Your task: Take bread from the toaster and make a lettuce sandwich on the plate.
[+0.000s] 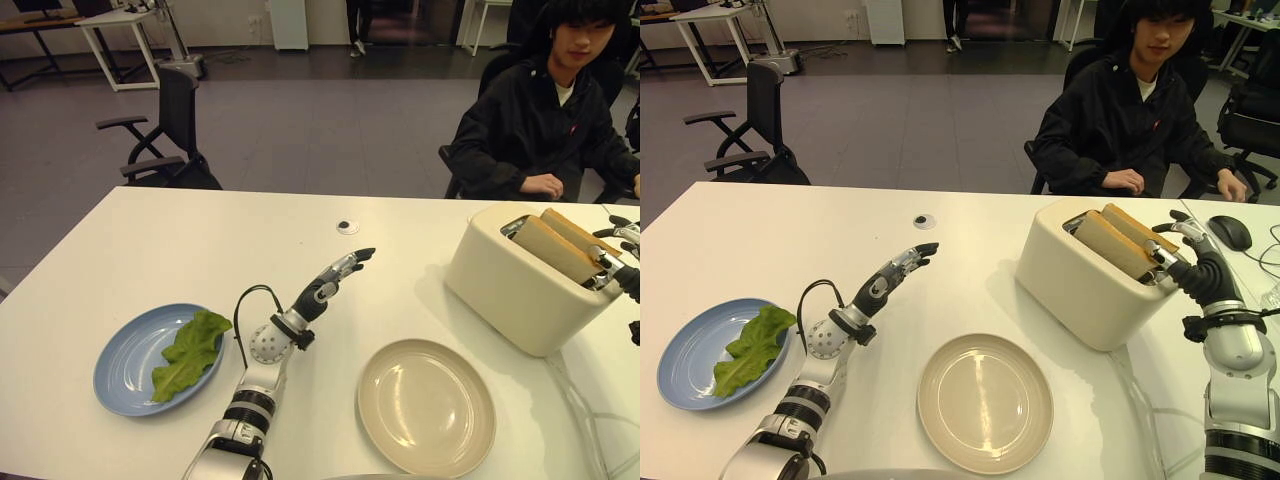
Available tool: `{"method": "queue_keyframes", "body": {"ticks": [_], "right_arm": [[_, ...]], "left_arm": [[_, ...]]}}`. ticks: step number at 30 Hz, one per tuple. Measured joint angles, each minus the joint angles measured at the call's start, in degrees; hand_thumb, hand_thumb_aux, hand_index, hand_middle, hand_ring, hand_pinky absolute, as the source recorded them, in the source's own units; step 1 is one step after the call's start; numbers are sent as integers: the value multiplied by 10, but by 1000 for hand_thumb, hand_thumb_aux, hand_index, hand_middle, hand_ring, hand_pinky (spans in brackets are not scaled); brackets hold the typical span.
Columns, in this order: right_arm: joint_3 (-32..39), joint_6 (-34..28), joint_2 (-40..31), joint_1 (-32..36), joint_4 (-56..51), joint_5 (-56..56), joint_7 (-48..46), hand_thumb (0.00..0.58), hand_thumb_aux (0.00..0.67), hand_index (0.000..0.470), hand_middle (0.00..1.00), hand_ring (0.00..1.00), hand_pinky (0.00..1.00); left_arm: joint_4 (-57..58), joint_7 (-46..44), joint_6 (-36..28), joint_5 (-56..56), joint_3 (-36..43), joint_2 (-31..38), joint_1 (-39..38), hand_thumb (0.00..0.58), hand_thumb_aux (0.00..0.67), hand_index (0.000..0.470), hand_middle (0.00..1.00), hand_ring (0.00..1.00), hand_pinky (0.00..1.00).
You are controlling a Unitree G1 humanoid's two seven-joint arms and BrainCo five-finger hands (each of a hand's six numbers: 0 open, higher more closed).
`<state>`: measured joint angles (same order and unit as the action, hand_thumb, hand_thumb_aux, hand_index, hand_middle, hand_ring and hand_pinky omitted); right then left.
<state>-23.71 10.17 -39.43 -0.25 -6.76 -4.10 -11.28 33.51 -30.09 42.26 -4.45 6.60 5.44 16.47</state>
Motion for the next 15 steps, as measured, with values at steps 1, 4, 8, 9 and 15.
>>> {"method": "queue_keyframes", "body": {"ticks": [1,4,8,9,15], "right_arm": [[-3,-2,0,0,3,6,-1,79,47,33,0,0,0],[-15,-8,-6,1,2,12,-2,58,34,24,0,0,0],[-25,-1,-40,14,-39,12,-13,168,105,74,0,0,0],[-24,6,-51,19,-61,10,-19,187,118,83,0,0,0],[13,42,-73,44,-170,-4,-39,355,252,177,0,0,0]], "left_arm": [[-1,0,1,0,0,0,-1,0,0,0,0,0,0],[-1,0,2,0,0,0,-3,0,0,0,0,0,0],[-5,0,2,0,0,0,-3,0,0,0,0,0,0],[-6,0,2,0,0,0,-4,0,0,0,0,0,0],[-12,1,2,0,0,1,-8,0,0,0,0,0,0]]}}
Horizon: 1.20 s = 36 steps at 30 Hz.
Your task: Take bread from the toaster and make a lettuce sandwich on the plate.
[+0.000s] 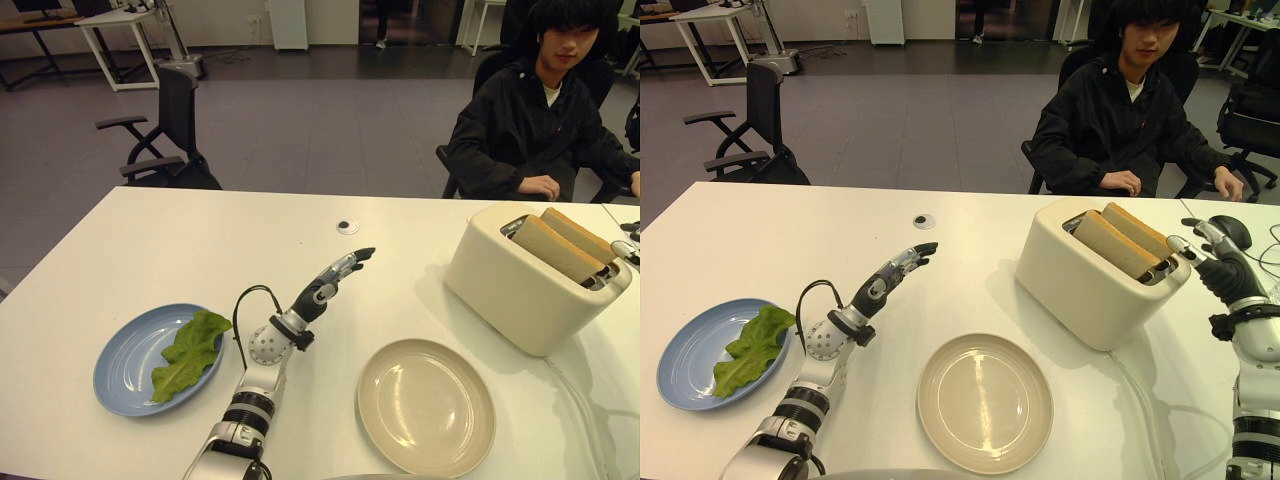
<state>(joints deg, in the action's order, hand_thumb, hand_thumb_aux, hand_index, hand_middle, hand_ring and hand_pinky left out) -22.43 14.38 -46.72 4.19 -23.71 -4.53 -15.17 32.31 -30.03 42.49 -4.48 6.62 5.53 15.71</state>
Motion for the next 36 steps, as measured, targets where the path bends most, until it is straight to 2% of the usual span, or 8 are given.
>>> {"method": "queue_keyframes", "body": {"ticks": [5,7,10,13,14,15,28,36], "right_arm": [[10,26,-4,11,-22,0,0,352,250,175,0,0,0],[18,30,-4,11,-22,0,-3,371,268,188,0,0,0],[20,37,-4,9,-13,0,-4,464,370,260,0,0,0],[21,42,-4,7,-1,3,-5,498,418,293,0,0,0],[21,43,-4,7,5,5,-8,579,646,453,0,0,0],[22,43,-4,6,8,6,-9,580,670,470,0,0,0],[-6,49,5,0,56,62,-17,580,670,470,0,0,0],[-82,-19,22,-35,228,297,-141,580,670,470,0,0,0]], "left_arm": [[-2,0,0,0,0,1,-2,0,0,0,0,0,0],[-4,0,0,0,0,1,-2,0,0,0,0,0,0],[-4,0,0,0,0,1,-3,0,0,0,0,0,0],[-4,0,0,0,0,1,-3,0,0,0,0,0,0],[-4,1,0,0,0,1,-3,0,0,0,0,0,0],[-4,1,0,0,0,1,-3,0,0,0,0,0,0],[-3,9,1,2,0,2,-3,0,0,0,0,0,0],[-3,17,3,11,-10,20,-2,0,0,0,0,0,0]]}}
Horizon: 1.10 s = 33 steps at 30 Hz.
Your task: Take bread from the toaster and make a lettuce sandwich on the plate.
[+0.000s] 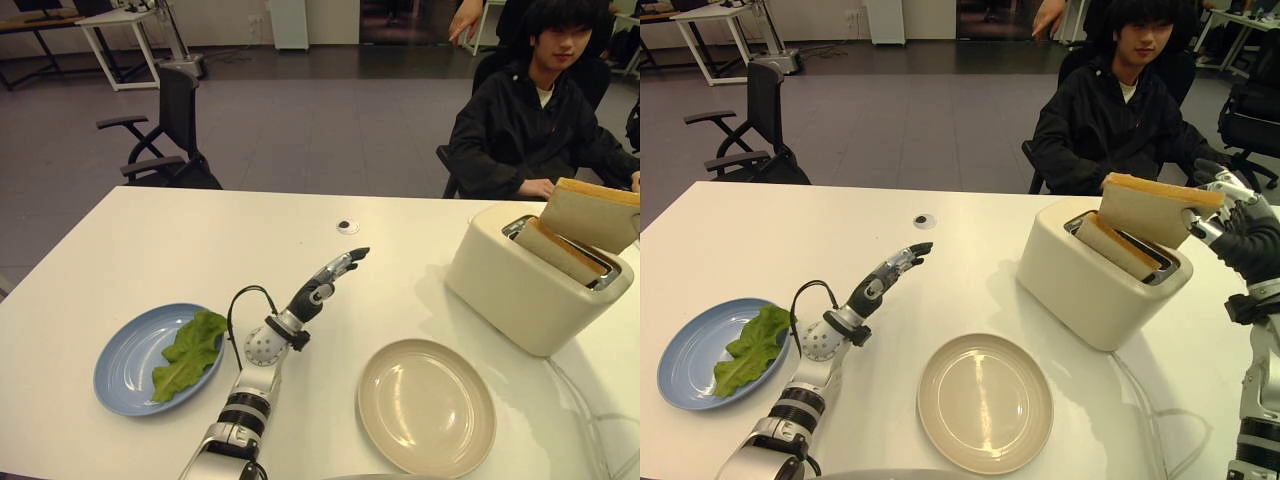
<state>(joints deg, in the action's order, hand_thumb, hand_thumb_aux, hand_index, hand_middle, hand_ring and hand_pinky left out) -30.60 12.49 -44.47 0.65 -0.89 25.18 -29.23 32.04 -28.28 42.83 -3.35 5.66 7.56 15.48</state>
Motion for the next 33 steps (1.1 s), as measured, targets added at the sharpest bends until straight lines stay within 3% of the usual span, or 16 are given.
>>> {"method": "queue_keyframes", "body": {"ticks": [6,10,15,25,33], "right_arm": [[-8,-25,19,-59,136,125,-125,580,670,470,0,0,0],[50,-21,22,-95,176,113,-205,580,670,470,0,0,0],[123,27,18,-111,185,62,-307,580,670,470,0,0,0],[225,71,-3,-77,138,-84,-338,580,670,470,0,0,0],[291,116,64,-52,105,-119,-286,580,670,470,0,0,0]], "left_arm": [[-36,15,-2,-1,-28,32,0,0,0,0,0,0,0],[-74,30,-7,7,-41,62,-11,0,0,0,0,0,0],[-124,58,-20,30,-66,101,-43,0,0,0,0,0,0],[-150,122,-41,102,-133,202,-103,0,0,0,0,0,0],[-80,190,-40,157,-165,267,-115,0,0,0,0,0,0]]}}
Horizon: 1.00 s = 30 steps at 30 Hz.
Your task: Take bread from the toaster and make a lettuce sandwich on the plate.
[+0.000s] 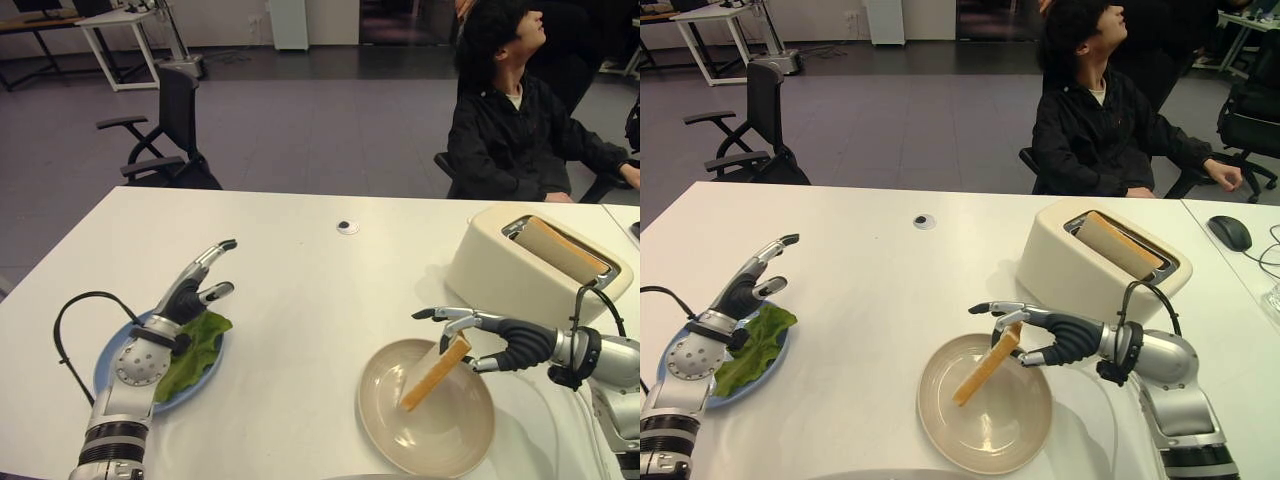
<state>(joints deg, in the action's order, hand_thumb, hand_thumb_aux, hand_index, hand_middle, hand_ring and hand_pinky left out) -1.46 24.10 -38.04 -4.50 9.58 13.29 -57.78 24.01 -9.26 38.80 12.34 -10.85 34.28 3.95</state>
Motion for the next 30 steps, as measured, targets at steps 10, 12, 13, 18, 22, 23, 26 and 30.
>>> {"method": "queue_keyframes", "body": {"ticks": [10,12,13,18,22,23,26,30], "right_arm": [[63,58,41,18,-78,-102,76,58,34,24,0,0,0],[63,69,32,6,-85,-123,86,0,0,0,0,0,0],[61,74,24,-3,-86,-127,88,0,0,0,0,0,0],[39,87,-20,-50,-76,-133,96,0,0,0,0,0,0],[38,93,-33,-71,-61,-143,105,0,0,0,0,0,0],[38,94,-35,-74,-57,-144,107,0,0,0,0,0,0],[38,96,-37,-80,-50,-145,113,0,0,0,0,0,0],[38,94,-39,-79,-45,-145,119,0,0,0,0,0,0]], "left_arm": [[89,73,2,69,-7,78,-9,0,0,0,0,0,0],[96,87,-4,87,-5,89,-10,0,0,0,0,0,0],[97,90,-7,95,-4,98,-13,0,0,0,0,0,0],[86,95,-24,120,4,134,-52,0,0,0,0,0,0],[54,84,-42,132,16,143,-85,0,0,0,0,0,0],[45,80,-48,136,19,143,-94,0,0,0,0,0,0],[15,61,-62,138,21,157,-126,172,108,76,0,0,0],[4,49,-87,149,36,163,-151,456,360,253,0,0,0]]}}
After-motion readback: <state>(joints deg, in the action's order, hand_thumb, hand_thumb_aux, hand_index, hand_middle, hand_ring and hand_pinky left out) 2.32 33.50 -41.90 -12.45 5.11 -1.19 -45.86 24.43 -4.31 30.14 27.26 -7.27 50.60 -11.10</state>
